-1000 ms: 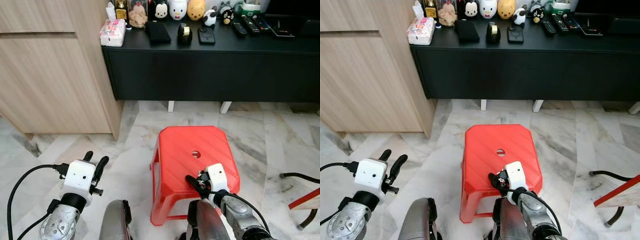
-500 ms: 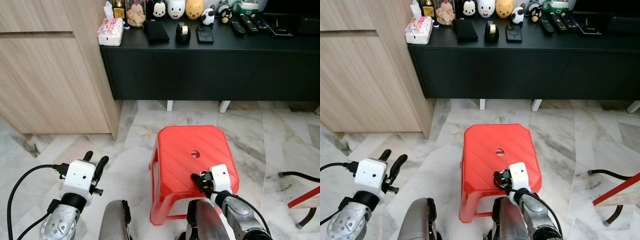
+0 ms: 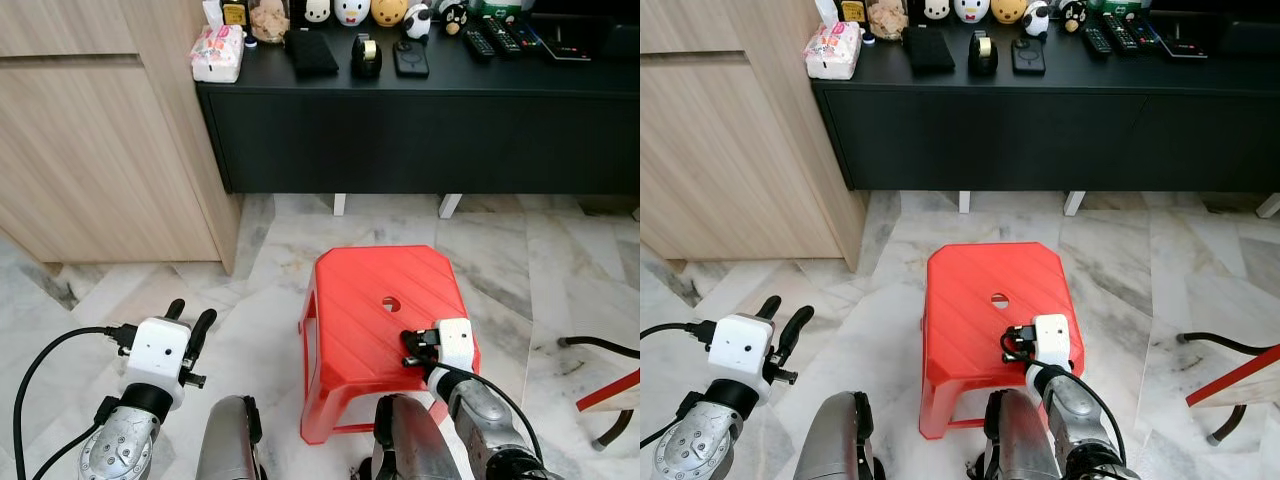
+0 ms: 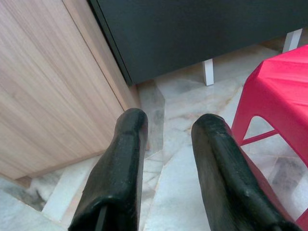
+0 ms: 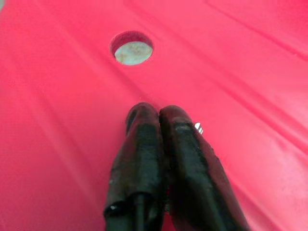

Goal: Hang keys on a hook

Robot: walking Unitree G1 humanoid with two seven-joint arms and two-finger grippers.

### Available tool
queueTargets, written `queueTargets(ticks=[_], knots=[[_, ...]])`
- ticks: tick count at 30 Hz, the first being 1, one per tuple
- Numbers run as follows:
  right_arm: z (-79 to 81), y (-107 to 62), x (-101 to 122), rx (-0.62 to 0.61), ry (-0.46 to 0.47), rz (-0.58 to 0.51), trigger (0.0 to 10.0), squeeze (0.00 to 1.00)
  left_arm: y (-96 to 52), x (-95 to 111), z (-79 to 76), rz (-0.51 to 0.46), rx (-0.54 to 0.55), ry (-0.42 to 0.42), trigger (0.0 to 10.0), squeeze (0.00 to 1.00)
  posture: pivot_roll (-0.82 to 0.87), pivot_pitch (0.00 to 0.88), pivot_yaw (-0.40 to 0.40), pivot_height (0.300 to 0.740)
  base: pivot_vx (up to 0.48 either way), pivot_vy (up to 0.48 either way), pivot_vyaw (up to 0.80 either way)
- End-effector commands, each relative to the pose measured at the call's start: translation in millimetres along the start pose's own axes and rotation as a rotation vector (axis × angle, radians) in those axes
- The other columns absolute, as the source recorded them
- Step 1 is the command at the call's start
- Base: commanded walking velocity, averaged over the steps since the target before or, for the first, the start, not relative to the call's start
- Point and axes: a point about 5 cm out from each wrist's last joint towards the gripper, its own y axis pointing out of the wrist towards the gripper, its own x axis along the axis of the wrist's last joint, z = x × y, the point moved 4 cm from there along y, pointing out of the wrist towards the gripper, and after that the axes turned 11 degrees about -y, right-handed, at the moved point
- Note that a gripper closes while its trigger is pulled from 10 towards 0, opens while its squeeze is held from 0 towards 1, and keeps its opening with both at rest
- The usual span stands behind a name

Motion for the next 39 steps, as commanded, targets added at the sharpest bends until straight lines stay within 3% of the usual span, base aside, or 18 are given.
queueTargets(ticks=[1, 11, 30, 31, 32, 33, 34, 39], knots=[[-2.7, -0.2, 2, -0.019, 0.028, -0.018, 0.0, 0.0, -1.6, -4, 0.2, 0.018, 0.006, 0.007, 10.0, 0.0, 0.17, 0.175, -0.054, 0.584, 0.0, 0.0, 0.0], [9.0, 2.0, 19, 0.062, 0.013, -0.12, 0.0, 0.0, 1.8, -4, 2.0, 0.012, 0.01, 0.013, 10.0, 0.0, 0.17, 0.162, -0.055, 0.584, 0.0, 0.0, 0.0], [2.7, -5.3, 35, 0.039, -0.003, -0.246, 0.0, 0.0, 23.2, -6, 2.5, -0.02, 0.021, 0.008, 10.0, 0.0, 0.14, 0.074, -0.065, 0.584, 0.0, 0.0, 0.0], [4.8, -7.2, 36, 0.055, -0.02, -0.257, 3.8, 0.0, 27.1, -6, -0.7, -0.027, 0.017, 0.0, 10.0, 0.0, 0.14, 0.058, -0.068, 0.584, 0.0, 0.0, 0.0], [5.2, -7.6, 36, 0.058, -0.027, -0.26, 3.8, 0.0, 28.4, -6, -1.6, -0.028, 0.016, -0.003, 10.0, 0.0, 0.14, 0.058, -0.068, 0.584, 0.0, 0.0, 0.0], [4.5, -8.0, 37, 0.055, -0.032, -0.263, 7.7, 0.0, 30.0, -7, -2.8, -0.029, 0.015, -0.006, 10.0, 0.0, 0.14, 0.043, -0.069, 0.584, 0.0, 0.0, 0.0], [0.7, -9.2, 39, 0.037, -0.027, -0.273, 10.0, 0.0, 32.1, -8, -5.4, -0.03, 0.013, -0.013, 10.0, 0.0, 0.13, 0.026, -0.069, 0.584, 0.0, 0.0, 0.0], [-3.6, -11.1, 44, 0.01, 0.002, -0.296, 10.0, 0.0, 36.8, -11, -9.5, -0.036, 0.006, -0.024, 10.0, 0.0, 0.12, 0.0, -0.066, 0.584, 0.0, 0.0, 0.0]])
